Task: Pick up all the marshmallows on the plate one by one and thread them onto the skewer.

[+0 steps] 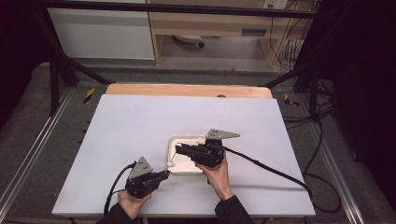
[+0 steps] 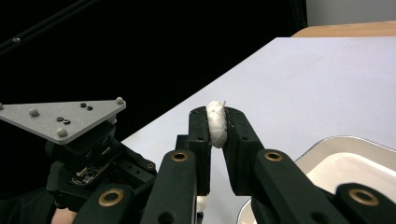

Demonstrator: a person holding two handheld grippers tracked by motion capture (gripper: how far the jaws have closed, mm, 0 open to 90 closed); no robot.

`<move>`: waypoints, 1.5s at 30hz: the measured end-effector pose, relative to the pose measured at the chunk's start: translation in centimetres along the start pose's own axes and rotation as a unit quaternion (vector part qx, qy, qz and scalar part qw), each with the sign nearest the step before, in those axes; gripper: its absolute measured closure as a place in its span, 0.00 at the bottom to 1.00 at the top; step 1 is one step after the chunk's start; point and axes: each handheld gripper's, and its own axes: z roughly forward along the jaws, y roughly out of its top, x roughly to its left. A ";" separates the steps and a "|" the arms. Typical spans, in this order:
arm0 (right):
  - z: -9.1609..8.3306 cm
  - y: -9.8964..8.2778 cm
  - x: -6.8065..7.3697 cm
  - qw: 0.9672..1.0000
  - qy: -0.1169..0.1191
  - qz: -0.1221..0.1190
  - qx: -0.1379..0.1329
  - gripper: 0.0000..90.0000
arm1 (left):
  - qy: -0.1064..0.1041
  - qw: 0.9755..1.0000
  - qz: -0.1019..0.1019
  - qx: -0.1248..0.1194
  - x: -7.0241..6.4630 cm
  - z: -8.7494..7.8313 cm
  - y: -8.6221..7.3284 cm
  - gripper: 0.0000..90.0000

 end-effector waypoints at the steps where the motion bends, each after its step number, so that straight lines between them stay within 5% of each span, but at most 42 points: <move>1: 0.0 0.0 0.0 1.000 -0.001 -0.001 -0.001 0.92 | 0.000 1.000 0.000 0.000 0.0 0.0 0.0 0.98; 38: 0.5 -1.2 0.2 1.000 0.001 -0.010 0.001 0.91 | -0.004 1.000 0.001 0.009 0.2 0.3 0.1 0.98; 40: 0.5 -1.3 0.2 1.000 0.004 -0.009 0.004 0.91 | -0.010 1.000 -0.005 -0.016 0.2 0.1 0.3 0.98; 41: 0.9 -1.6 0.1 1.000 0.014 -0.003 0.028 0.91 | 0.001 1.000 -0.006 -0.011 0.1 -0.1 0.8 0.98; 42: 1.3 -2.3 0.2 1.000 0.015 0.000 0.025 0.91 | 0.005 1.000 0.015 -0.018 0.2 0.1 0.8 0.98; 45: 1.4 -2.3 0.3 1.000 0.008 -0.013 0.012 0.91 | -0.012 1.000 -0.004 -0.028 0.5 0.2 0.6 0.98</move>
